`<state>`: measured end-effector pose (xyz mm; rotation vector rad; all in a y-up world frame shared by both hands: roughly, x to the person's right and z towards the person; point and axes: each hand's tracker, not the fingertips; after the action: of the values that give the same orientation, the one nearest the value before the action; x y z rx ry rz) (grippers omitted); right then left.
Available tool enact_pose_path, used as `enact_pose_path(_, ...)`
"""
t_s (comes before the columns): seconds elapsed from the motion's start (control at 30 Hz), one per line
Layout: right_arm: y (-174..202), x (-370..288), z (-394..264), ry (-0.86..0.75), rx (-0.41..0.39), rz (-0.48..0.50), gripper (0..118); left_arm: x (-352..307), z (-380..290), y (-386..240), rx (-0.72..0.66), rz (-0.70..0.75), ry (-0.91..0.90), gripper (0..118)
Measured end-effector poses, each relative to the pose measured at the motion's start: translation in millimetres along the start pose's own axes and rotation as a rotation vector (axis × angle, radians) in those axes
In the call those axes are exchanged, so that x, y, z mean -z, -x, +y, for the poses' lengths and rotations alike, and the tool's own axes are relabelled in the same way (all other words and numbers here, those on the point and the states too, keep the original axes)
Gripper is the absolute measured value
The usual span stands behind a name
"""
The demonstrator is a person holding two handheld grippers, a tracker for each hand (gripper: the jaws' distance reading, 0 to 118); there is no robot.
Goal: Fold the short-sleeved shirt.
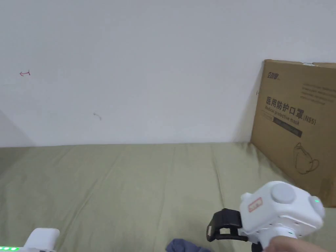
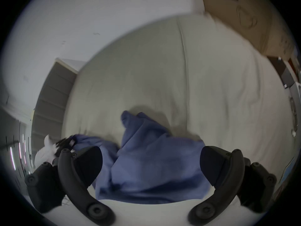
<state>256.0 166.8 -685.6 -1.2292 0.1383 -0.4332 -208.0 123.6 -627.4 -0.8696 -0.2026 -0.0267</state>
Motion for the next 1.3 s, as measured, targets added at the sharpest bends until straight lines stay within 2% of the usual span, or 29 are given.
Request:
enact_pose_path(0.13, 1, 63, 20, 0.045, -0.036, -0.158, 118, 7, -5, 7, -0.003, -0.007, 0.029, 3)
enact_pose_path(0.2, 4, 84, 19, 0.058, -0.069, -0.165, 117, 10, -8, 10, 0.004, -0.004, 0.045, 3)
enact_pose_path(0.3, 16, 98, 5, 0.105, -0.171, -0.18, 111, 15, -12, 13, 0.024, 0.006, 0.063, 3)
enact_pose_path(0.33, 24, 97, -3, 0.105, -0.232, -0.219, 99, 16, -13, 15, 0.026, 0.007, 0.071, 3)
enact_pose_path(0.37, 31, 93, -10, 0.083, -0.327, -0.267, 82, 16, -14, 14, 0.028, 0.009, 0.076, 3)
enact_pose_path(0.43, 39, 81, -19, 0.048, -0.434, -0.28, 42, 16, -15, 16, 0.026, 0.012, 0.08, 3)
enact_pose_path(0.47, 39, 73, -20, 0.039, -0.434, -0.258, 30, 15, -15, 17, 0.016, 0.013, 0.081, 3)
enact_pose_path(0.53, 35, 52, -24, -0.012, -0.414, -0.305, 6, 8, -16, 18, -0.027, 0.01, 0.073, 3)
enact_pose_path(0.57, 30, 40, -23, -0.013, -0.374, -0.213, 6, 4, -16, 19, -0.049, 0.003, 0.074, 3)
enact_pose_path(0.6, 28, 28, -23, -0.029, -0.351, -0.195, 6, -2, -14, 19, -0.057, 0.005, 0.074, 3)
enact_pose_path(0.73, 19, -44, -31, -0.187, -0.294, -0.201, 6, -50, -5, 21, -0.086, 0.031, 0.017, 3)
enact_pose_path(0.9, 17, -156, -49, -0.331, -0.225, -0.137, 6, -143, 18, 27, -0.109, 0.032, -0.107, 3)
enact_pose_path(1.13, 45, -299, -73, -0.515, -0.212, -0.063, 6, -281, 65, 13, -0.102, -0.012, -0.311, 3)
enact_pose_path(1.3, 80, -369, -74, -0.617, -0.274, -0.078, 6, -352, 103, -8, -0.075, 0.02, -0.432, 3)
